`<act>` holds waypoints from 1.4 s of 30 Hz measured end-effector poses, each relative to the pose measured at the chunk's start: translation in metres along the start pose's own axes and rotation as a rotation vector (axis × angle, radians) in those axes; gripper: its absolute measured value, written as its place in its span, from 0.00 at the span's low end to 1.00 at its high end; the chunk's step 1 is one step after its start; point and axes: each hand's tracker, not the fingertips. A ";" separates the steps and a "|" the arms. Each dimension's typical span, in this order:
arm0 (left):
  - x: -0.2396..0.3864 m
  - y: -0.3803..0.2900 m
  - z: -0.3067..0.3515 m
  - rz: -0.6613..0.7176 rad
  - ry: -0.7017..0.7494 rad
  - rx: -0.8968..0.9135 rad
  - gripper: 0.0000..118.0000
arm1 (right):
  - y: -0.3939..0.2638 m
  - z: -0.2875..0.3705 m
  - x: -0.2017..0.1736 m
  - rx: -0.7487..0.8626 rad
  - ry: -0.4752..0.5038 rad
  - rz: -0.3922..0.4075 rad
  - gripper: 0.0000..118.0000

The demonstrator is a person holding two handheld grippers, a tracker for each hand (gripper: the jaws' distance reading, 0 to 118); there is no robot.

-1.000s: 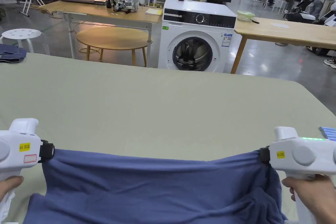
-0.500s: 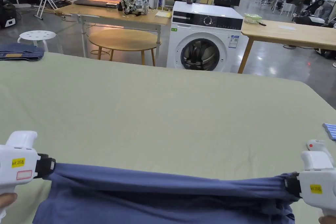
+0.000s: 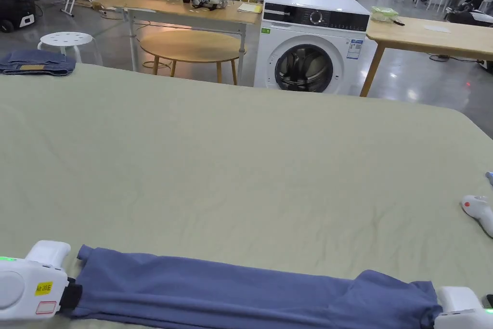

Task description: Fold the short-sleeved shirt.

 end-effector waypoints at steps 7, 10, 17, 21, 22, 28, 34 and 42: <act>0.000 0.000 -0.011 0.010 0.014 -0.005 0.00 | -0.002 -0.013 0.002 -0.002 -0.012 -0.005 0.00; 0.002 0.004 0.001 0.005 0.010 0.003 0.01 | 0.000 0.003 0.002 0.013 -0.019 -0.004 0.16; 0.018 0.028 0.040 0.055 -0.013 0.215 0.29 | 0.024 0.048 -0.016 0.227 -0.092 -0.031 0.64; 0.039 0.043 0.054 0.019 0.005 0.379 0.29 | 0.037 0.058 -0.035 0.427 -0.092 -0.089 0.64; 0.044 0.046 0.057 0.016 0.015 0.429 0.29 | 0.039 0.060 -0.040 0.500 -0.080 -0.104 0.64; 0.079 0.050 0.079 -0.024 0.068 0.710 0.29 | 0.041 0.084 -0.090 0.853 -0.080 -0.160 0.60; 0.103 0.050 0.084 -0.053 0.145 0.884 0.05 | 0.051 0.097 -0.128 0.988 -0.079 -0.138 0.07; 0.104 0.051 0.089 -0.021 0.150 0.922 0.00 | 0.060 0.103 -0.143 1.042 -0.037 -0.175 0.00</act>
